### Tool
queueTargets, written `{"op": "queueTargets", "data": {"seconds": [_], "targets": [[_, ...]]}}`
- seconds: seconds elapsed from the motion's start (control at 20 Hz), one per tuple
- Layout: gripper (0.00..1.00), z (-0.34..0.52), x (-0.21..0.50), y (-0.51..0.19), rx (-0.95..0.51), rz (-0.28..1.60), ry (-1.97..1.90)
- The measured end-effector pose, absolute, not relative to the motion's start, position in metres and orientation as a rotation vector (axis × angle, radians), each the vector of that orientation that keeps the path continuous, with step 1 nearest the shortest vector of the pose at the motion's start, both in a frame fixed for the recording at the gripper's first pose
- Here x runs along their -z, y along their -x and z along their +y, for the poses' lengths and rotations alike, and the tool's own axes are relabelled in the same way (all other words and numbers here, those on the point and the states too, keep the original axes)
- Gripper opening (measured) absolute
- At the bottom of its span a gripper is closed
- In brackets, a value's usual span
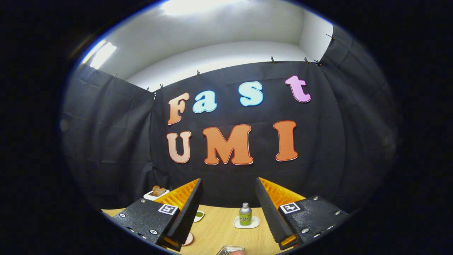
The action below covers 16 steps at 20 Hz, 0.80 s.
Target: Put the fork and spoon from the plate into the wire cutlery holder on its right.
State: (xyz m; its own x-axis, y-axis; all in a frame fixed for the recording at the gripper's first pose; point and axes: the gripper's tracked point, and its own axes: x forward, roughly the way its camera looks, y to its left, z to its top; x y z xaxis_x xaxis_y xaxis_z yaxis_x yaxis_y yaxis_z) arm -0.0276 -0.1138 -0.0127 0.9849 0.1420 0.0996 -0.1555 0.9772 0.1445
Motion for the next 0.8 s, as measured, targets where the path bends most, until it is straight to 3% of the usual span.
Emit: {"op": "queueTargets", "data": {"seconds": [0.8], "targets": [[0.9, -0.088, 0.033, 0.024, -0.238, -0.011, -0.037]]}}
